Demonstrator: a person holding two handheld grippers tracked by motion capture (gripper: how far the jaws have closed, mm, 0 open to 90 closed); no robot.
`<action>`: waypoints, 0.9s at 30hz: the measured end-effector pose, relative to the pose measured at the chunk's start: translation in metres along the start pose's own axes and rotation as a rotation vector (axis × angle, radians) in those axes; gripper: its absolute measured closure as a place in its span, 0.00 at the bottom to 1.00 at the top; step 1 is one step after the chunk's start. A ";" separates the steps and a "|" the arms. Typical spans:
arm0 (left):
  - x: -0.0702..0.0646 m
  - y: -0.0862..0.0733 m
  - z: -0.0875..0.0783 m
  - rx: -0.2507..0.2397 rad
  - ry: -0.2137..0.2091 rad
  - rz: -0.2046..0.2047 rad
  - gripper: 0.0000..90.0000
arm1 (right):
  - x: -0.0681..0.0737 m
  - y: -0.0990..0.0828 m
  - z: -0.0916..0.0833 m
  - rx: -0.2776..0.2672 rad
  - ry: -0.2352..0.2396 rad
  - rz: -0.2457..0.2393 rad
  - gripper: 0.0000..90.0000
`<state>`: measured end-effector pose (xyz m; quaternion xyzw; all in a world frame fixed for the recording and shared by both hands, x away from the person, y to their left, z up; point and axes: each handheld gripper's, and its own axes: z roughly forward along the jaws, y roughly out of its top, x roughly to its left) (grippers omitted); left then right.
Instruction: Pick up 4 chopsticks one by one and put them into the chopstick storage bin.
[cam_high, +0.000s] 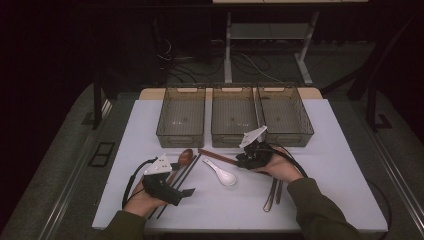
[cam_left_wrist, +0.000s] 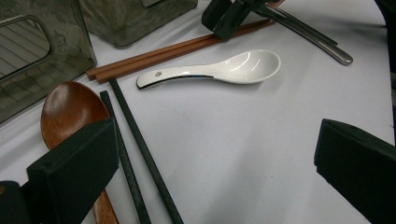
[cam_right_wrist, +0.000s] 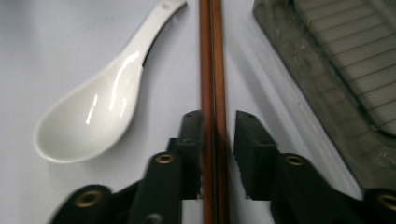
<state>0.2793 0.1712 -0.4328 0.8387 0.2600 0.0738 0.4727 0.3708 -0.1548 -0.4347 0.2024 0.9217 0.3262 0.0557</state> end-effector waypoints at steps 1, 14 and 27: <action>0.000 0.000 0.000 0.000 0.000 0.000 0.00 | 0.000 0.000 -0.003 -0.018 0.001 0.000 0.76; 0.000 -0.001 0.000 -0.001 0.002 -0.009 0.00 | 0.008 -0.017 -0.026 -0.085 -0.003 0.038 0.78; 0.000 -0.002 -0.001 -0.002 -0.001 -0.012 0.00 | -0.003 -0.025 -0.013 -0.079 -0.026 0.081 0.87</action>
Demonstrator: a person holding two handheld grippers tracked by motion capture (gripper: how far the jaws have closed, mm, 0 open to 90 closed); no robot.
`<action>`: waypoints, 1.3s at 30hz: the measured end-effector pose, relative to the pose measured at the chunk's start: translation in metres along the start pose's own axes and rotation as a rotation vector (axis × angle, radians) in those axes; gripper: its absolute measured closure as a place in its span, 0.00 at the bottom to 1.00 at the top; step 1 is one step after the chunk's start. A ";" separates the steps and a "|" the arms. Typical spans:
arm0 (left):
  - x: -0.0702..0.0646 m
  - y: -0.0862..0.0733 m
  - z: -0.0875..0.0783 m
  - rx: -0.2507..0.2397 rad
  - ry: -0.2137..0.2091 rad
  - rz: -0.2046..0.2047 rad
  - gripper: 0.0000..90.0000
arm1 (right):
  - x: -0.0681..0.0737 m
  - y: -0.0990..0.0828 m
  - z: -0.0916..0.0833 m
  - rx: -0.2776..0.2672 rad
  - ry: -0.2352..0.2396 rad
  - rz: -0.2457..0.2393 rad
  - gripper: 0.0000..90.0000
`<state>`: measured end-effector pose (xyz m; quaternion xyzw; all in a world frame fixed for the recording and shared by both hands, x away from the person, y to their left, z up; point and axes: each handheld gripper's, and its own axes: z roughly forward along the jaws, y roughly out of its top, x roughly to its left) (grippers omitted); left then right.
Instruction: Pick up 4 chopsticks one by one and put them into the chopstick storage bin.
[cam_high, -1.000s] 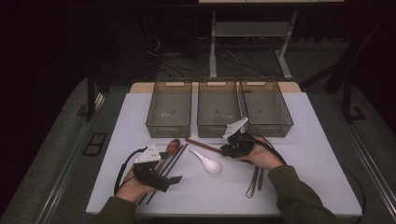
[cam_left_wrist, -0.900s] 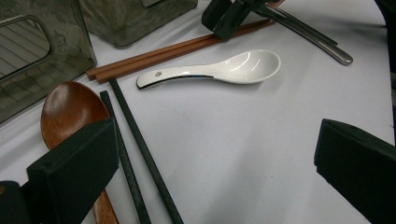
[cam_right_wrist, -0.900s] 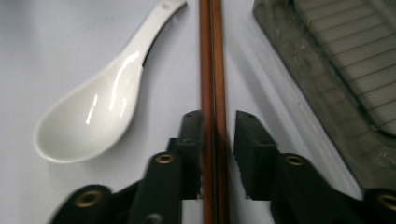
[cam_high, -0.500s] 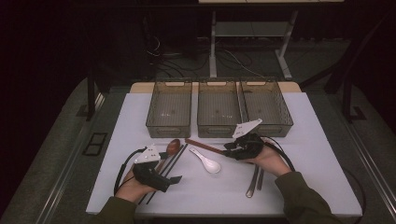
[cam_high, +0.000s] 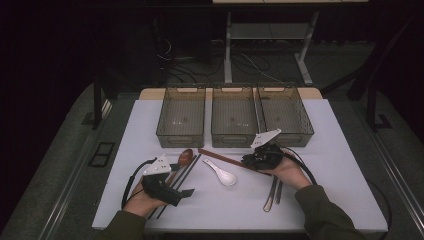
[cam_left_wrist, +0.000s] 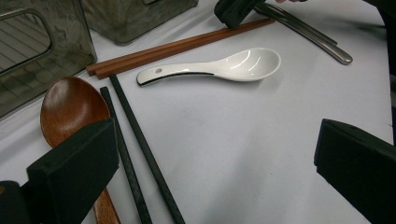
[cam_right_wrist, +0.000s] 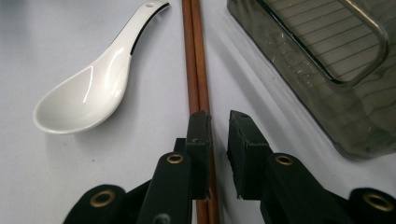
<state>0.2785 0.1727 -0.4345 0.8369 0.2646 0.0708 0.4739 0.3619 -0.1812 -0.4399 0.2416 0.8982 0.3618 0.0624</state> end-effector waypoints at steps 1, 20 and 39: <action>0.000 0.000 0.000 0.000 0.000 0.000 0.00 | 0.000 0.000 0.000 0.000 0.000 0.000 0.87; 0.001 0.000 0.000 0.002 0.001 0.000 0.00 | -0.007 0.002 0.013 -0.027 0.028 0.002 0.87; 0.000 0.000 0.000 0.004 -0.003 0.002 0.00 | -0.008 0.002 0.016 -0.020 0.029 -0.069 0.94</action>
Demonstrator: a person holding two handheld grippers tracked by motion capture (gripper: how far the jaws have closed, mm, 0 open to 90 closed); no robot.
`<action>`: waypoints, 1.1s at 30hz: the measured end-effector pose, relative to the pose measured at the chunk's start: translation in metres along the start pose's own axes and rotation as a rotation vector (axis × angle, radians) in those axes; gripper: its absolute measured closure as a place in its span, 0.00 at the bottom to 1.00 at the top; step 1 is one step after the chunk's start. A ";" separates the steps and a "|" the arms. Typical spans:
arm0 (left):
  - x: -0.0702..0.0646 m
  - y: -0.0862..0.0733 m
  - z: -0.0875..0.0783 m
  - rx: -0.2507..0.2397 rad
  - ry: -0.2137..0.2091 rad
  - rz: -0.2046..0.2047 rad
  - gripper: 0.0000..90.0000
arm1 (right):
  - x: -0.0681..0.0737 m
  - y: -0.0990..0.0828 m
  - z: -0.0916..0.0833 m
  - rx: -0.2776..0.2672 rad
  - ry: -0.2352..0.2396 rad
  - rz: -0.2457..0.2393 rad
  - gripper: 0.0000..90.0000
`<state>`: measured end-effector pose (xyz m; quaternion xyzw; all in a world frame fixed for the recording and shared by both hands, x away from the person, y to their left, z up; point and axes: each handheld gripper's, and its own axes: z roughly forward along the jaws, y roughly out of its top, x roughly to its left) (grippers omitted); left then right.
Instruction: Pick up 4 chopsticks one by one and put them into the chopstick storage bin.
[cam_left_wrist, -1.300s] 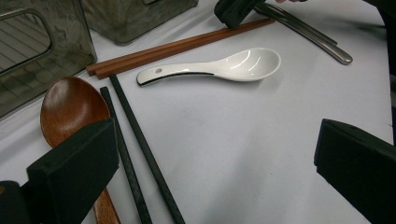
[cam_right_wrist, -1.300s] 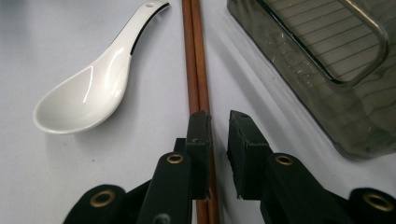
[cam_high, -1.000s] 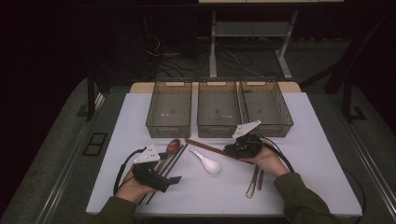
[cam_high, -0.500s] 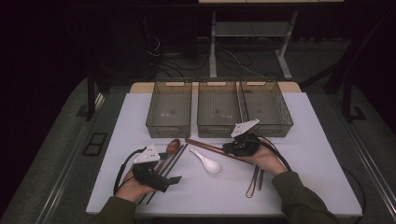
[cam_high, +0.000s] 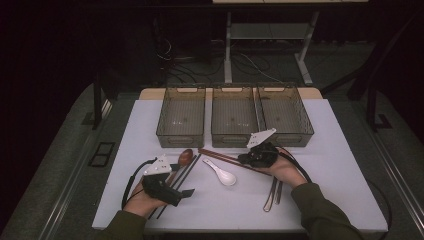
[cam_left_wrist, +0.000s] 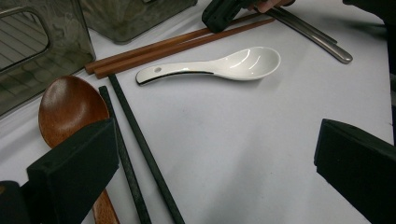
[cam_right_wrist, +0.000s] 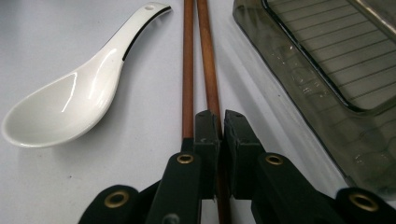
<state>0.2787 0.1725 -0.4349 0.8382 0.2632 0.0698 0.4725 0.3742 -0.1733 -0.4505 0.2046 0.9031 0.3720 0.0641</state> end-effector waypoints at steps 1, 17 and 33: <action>0.000 0.000 0.000 -0.001 0.000 0.000 0.00 | 0.000 0.000 0.000 -0.001 -0.002 -0.001 0.94; 0.000 0.000 -0.001 -0.004 0.001 0.002 0.00 | 0.000 -0.001 -0.003 0.004 0.012 -0.006 0.94; -0.001 0.000 -0.003 -0.016 0.003 0.007 0.00 | 0.007 0.000 -0.025 -0.036 0.022 0.018 0.94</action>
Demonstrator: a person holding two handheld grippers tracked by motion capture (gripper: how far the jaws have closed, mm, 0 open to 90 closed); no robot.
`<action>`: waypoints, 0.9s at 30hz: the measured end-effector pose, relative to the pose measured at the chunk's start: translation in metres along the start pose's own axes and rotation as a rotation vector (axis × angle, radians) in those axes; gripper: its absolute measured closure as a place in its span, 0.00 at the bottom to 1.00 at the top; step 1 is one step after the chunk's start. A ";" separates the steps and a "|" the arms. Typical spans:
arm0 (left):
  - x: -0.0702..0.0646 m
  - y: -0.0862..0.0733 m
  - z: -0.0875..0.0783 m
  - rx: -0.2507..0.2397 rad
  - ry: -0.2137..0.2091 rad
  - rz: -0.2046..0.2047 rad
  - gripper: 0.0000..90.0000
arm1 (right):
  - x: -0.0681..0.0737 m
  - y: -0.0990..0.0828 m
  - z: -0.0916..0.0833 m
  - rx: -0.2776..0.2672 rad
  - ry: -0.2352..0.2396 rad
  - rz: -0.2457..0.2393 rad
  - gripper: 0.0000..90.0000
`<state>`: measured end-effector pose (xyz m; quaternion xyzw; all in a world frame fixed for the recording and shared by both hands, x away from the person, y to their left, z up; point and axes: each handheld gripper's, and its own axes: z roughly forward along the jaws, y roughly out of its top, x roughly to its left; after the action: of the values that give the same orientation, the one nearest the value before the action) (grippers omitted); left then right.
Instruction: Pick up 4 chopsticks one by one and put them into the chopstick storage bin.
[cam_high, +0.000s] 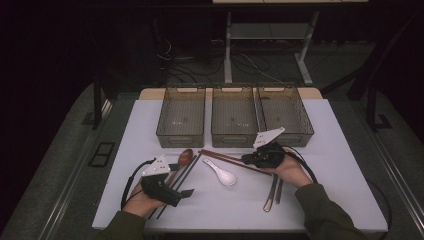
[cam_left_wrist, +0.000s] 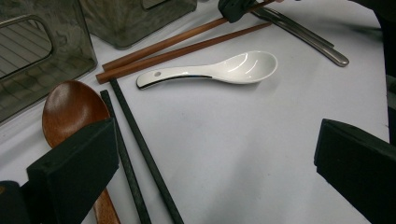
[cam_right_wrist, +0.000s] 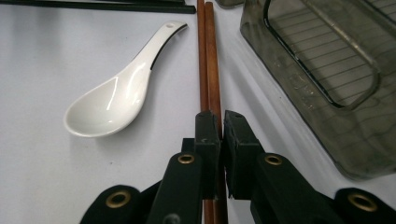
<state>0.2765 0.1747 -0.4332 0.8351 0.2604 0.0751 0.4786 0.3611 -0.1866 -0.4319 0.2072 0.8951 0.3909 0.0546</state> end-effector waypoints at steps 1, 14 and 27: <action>0.000 0.000 0.000 0.000 0.000 0.000 0.00 | 0.000 0.000 -0.002 -0.002 0.001 -0.004 0.94; 0.000 -0.005 -0.003 -0.010 0.007 -0.015 0.00 | 0.008 0.003 -0.018 -0.046 0.018 0.006 0.94; -0.001 -0.004 -0.004 -0.017 0.010 -0.020 0.00 | 0.011 0.012 -0.034 -0.079 0.023 0.016 0.94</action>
<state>0.2727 0.1791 -0.4345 0.8279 0.2703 0.0769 0.4853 0.3461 -0.1982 -0.3991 0.2077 0.8779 0.4287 0.0494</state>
